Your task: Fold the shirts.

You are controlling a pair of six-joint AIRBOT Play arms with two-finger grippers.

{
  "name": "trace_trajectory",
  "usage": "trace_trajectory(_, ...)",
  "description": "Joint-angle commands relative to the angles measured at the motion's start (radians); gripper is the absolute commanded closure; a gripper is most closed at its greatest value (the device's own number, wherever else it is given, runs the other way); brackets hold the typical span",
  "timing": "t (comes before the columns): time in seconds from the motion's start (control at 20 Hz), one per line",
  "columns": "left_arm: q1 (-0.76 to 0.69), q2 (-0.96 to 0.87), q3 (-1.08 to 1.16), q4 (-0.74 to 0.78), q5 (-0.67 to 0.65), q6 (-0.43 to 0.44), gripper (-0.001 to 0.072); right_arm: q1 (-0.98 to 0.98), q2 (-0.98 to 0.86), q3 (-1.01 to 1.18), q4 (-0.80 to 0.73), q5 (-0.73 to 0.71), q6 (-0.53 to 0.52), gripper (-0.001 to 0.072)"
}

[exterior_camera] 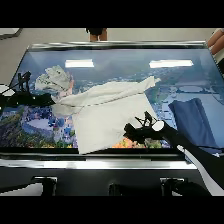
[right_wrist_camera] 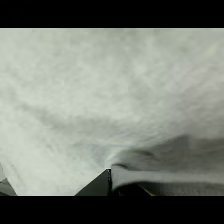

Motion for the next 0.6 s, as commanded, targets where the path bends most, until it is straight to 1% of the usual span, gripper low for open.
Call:
trace_trajectory(0.0,0.001,0.050,0.023,-0.001,0.027,0.000,0.0672,-0.051,0.035,0.143,-0.155,0.027,-0.093,0.0657)
trace_trajectory(0.05,0.000,0.095,0.045,-0.002,0.069,0.000,0.0672,-0.084,0.071,0.231,-0.286,0.072,-0.093,0.0657)
trace_trajectory(0.15,0.000,0.227,0.125,-0.014,0.219,-0.004,0.0673,-0.148,0.158,0.433,-0.554,0.136,-0.093,0.0657)
trace_trajectory(0.25,0.001,0.354,0.240,-0.040,0.381,-0.021,0.0673,-0.194,0.253,0.656,-0.774,0.139,-0.093,0.0657)
trace_trajectory(0.35,0.001,0.468,0.393,-0.042,0.525,-0.083,0.0674,-0.216,0.336,0.867,-0.892,0.131,-0.093,0.0657)
trace_trajectory(0.4,0.001,0.509,0.463,-0.042,0.566,-0.091,0.0674,-0.216,0.373,0.957,-0.936,0.132,-0.093,0.0657)
trace_trajectory(0.5,0.001,0.566,0.587,-0.042,0.593,-0.094,0.0674,-0.216,0.433,1.062,-0.944,0.143,-0.084,0.0657)
trace_trajectory(0.55,0.001,0.587,0.633,-0.042,0.593,-0.094,0.0674,-0.216,0.461,1.088,-0.943,0.167,-0.059,0.0657)
